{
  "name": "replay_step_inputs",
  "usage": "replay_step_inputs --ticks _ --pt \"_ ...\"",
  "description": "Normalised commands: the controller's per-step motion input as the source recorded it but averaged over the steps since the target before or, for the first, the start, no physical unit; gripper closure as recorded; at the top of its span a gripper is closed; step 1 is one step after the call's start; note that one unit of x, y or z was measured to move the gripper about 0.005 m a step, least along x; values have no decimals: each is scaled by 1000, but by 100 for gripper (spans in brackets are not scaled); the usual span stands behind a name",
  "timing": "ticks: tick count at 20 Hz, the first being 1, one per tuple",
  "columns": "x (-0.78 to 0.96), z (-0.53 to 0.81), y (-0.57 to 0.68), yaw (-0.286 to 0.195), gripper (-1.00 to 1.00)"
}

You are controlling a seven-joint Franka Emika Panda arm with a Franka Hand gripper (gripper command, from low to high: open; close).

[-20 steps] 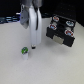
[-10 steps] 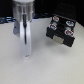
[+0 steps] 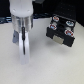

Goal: Open the kcup holder, insert the kcup into the holder, and close the kcup holder

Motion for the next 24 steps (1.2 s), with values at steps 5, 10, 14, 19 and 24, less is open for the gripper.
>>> replay_step_inputs --ticks 5,10,14,19,24 --pt "-266 -141 -4 -166 -100" --pt "-323 0 -11 -153 100" --pt "43 646 321 -32 100" --pt "148 960 537 13 100" --pt "134 804 610 20 100"
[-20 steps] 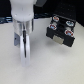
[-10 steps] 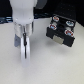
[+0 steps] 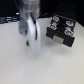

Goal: Open the kcup holder, insert the kcup into the holder, and close the kcup holder

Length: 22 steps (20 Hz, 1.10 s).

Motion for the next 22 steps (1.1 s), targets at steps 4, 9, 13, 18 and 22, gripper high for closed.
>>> replay_step_inputs --ticks 4,9,13,18,22 --pt "144 707 639 21 100" --pt "165 618 655 13 100" --pt "184 546 666 7 100" --pt "173 411 686 3 100" --pt "134 293 679 13 100"
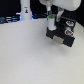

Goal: Open the kcup holder, insert the kcup into the holder, and close the kcup holder

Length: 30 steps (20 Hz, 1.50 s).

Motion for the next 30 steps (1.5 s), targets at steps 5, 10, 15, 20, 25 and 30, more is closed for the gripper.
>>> replay_step_inputs --ticks 5,10,15,20,25,30 --pt "99 173 653 28 100" --pt "40 106 615 49 100" --pt "-114 5 479 106 100" --pt "-136 -52 449 111 100" --pt "-158 -169 259 99 100" --pt "-171 -298 39 51 100"
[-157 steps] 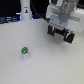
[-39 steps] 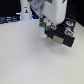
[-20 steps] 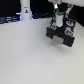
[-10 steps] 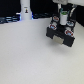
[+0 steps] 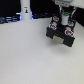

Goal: Open the kcup holder, insert the kcup into the holder, and close the kcup holder

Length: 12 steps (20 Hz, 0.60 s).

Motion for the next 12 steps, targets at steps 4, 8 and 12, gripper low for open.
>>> replay_step_inputs --ticks 4,8,12 --pt "-103 -132 -128 0 100" --pt "-74 -49 -109 -10 100" --pt "-129 0 -136 -26 100"
